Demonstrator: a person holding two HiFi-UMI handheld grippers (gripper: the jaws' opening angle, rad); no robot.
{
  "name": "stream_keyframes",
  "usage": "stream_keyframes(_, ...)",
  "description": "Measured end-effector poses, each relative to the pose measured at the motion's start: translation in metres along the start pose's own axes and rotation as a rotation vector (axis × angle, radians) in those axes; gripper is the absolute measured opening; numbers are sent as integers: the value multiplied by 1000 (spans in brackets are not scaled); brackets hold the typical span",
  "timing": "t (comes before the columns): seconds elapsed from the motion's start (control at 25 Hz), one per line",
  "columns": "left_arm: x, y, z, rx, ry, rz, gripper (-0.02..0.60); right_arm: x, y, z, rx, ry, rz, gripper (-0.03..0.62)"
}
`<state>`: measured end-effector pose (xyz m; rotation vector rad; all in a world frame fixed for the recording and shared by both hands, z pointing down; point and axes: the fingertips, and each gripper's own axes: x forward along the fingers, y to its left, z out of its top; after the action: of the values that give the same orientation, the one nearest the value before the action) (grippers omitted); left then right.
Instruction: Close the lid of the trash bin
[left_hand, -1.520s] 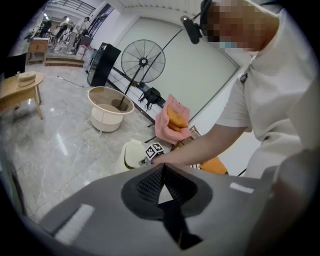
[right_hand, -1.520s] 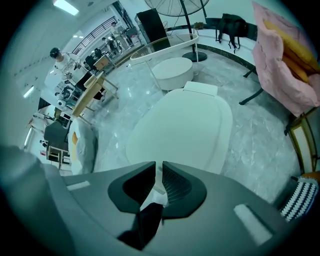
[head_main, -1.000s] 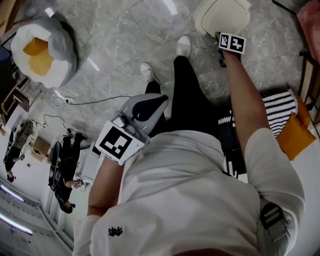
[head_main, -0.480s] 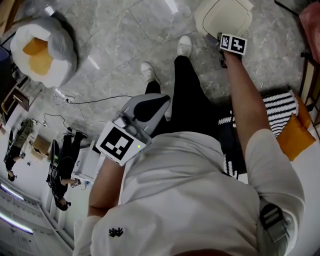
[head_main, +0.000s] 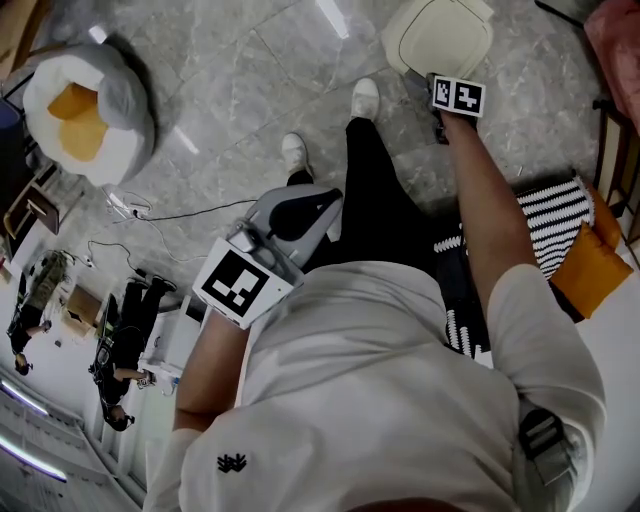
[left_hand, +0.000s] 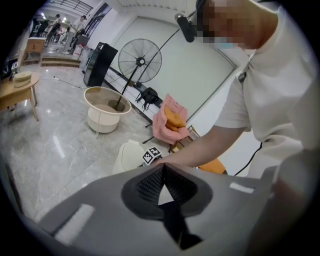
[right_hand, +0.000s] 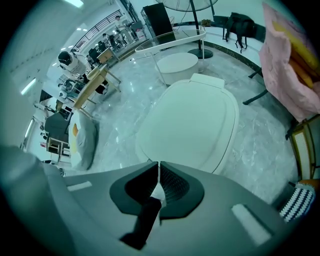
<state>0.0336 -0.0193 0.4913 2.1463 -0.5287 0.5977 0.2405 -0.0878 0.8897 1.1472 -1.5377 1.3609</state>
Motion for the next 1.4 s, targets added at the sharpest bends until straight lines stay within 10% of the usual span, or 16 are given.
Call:
stream_keyframes(0.8,-119,-81,-15,368,-134,-231,55,-229,158,-64,-37,-401,81,10)
stream_keyframes(1.4,-232,-120,-48,526,-232,-242,55,-402,318,-166,-178,-675,136,9)
